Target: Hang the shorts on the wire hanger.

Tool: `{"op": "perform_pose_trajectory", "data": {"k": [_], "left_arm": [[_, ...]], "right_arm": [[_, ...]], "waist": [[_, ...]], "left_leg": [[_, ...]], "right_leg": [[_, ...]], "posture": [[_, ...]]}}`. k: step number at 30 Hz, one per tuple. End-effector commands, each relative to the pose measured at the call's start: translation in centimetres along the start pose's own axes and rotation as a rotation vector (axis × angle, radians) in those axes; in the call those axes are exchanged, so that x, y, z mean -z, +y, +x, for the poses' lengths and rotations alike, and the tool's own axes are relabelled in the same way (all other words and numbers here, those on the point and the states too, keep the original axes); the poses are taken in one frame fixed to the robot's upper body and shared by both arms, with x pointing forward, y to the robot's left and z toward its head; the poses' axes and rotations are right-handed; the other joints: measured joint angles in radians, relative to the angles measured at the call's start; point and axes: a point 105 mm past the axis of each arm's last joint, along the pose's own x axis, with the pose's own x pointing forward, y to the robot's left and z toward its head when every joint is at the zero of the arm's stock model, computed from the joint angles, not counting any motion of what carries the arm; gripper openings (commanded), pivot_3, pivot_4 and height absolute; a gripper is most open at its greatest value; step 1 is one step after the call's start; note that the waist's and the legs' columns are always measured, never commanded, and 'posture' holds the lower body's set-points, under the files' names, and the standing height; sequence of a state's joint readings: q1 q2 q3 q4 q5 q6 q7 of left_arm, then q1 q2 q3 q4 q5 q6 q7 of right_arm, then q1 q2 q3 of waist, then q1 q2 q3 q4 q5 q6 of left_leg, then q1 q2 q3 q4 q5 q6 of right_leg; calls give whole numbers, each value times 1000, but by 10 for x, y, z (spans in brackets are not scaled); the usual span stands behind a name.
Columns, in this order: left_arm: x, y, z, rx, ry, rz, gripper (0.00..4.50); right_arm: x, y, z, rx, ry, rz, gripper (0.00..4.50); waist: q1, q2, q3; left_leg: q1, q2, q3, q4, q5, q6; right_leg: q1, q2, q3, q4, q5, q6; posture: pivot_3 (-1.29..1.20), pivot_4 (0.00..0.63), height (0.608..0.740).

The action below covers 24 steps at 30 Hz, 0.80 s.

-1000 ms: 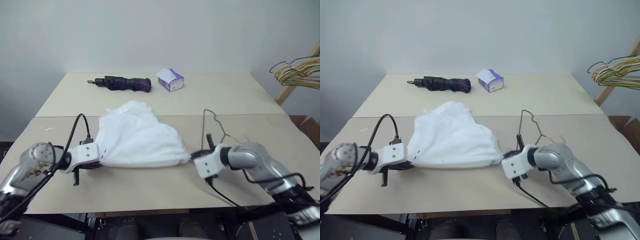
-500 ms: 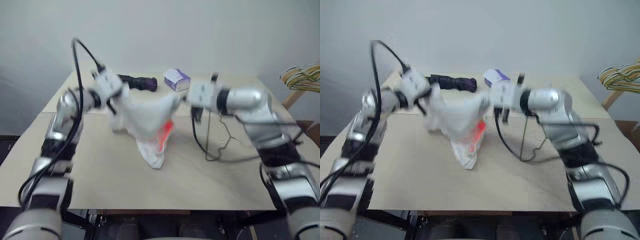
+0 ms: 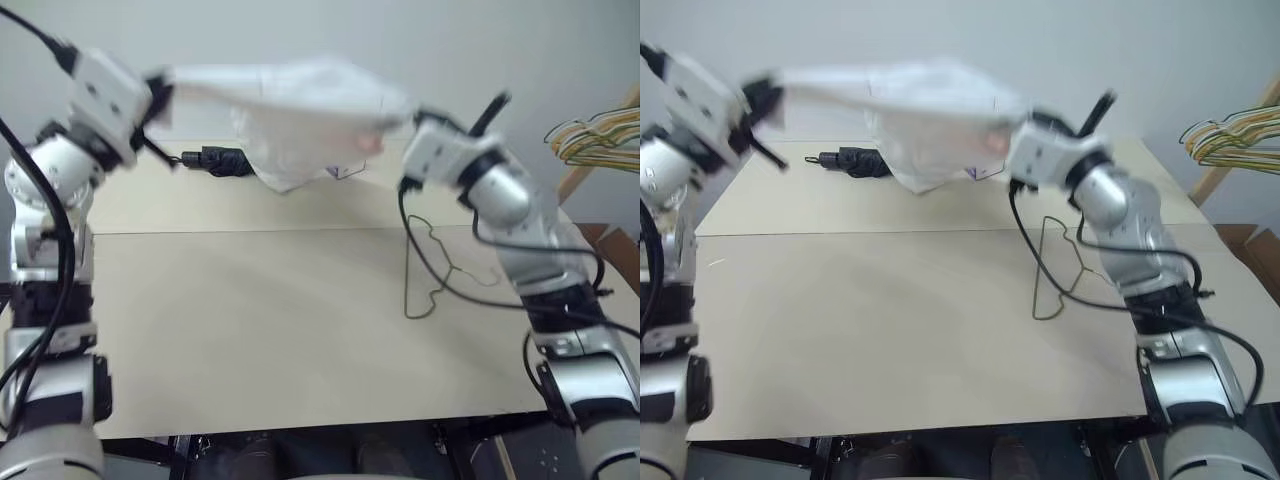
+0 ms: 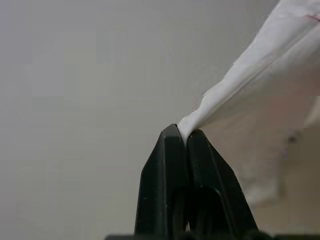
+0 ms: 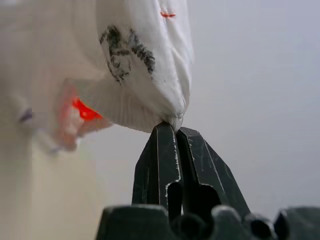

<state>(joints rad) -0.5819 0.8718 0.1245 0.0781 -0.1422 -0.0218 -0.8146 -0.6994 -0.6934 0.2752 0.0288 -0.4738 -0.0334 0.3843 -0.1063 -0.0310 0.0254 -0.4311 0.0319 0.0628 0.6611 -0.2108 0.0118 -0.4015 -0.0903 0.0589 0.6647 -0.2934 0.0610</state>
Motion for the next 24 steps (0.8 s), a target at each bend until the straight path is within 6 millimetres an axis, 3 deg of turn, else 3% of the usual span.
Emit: {"op": "perform_pose_trajectory", "data": {"k": [1, 3, 5, 8, 14, 20, 24], "left_arm": [[10, -58, -23, 332, 103, 20, 12], [31, -92, -43, 503, 230, 5, 12], [45, -121, -67, 674, 343, -36, 12], [56, -148, -94, 843, 463, -47, 12], [53, -170, -116, 1010, 526, -48, 12], [24, -185, -134, 1178, 478, -95, 12], [26, -188, -136, 1184, 481, -92, 12]], "right_arm": [[-22, 46, -20, -242, -146, -110, 0], [-22, 84, -38, -422, -182, -145, 0], [-24, 109, -53, -558, -204, -146, 0], [-28, 130, -76, -740, -238, -144, 0], [-42, 128, -92, -863, -255, -89, 0], [-38, 133, -111, -985, -227, -95, 0], [-36, 137, -119, -1015, -220, -83, 0]], "waist": [[-6, 2, 1], [-7, 1, 3], [-7, 0, 3], [-2, 0, 3], [18, 0, 3], [38, -1, 4], [42, -1, 4]], "left_leg": [[6, 1, 2, 0, 1, 1], [23, 2, 6, -1, 1, 1], [37, 5, 7, -3, -2, -4], [42, 6, 8, -5, -3, -5], [35, 6, 6, -4, -3, 1], [34, 7, 10, -3, -3, 1], [34, 7, 11, -3, -3, 1]], "right_leg": [[5, 1, 0, 0, 1, -1], [22, 1, -1, -1, 0, -2], [34, 1, -3, -2, -5, -9], [39, 0, -3, -3, -7, -11], [32, 2, -1, -1, -5, -5], [31, 2, -2, -1, -6, -6], [31, 2, -2, -2, -6, -6]], "posture": [[-36, 0, 740], [-34, 0, 740], [-33, 0, 740], [-34, 0, 740], [-44, 0, 740], [-50, 0, 740], [-46, 0, 740]]}}
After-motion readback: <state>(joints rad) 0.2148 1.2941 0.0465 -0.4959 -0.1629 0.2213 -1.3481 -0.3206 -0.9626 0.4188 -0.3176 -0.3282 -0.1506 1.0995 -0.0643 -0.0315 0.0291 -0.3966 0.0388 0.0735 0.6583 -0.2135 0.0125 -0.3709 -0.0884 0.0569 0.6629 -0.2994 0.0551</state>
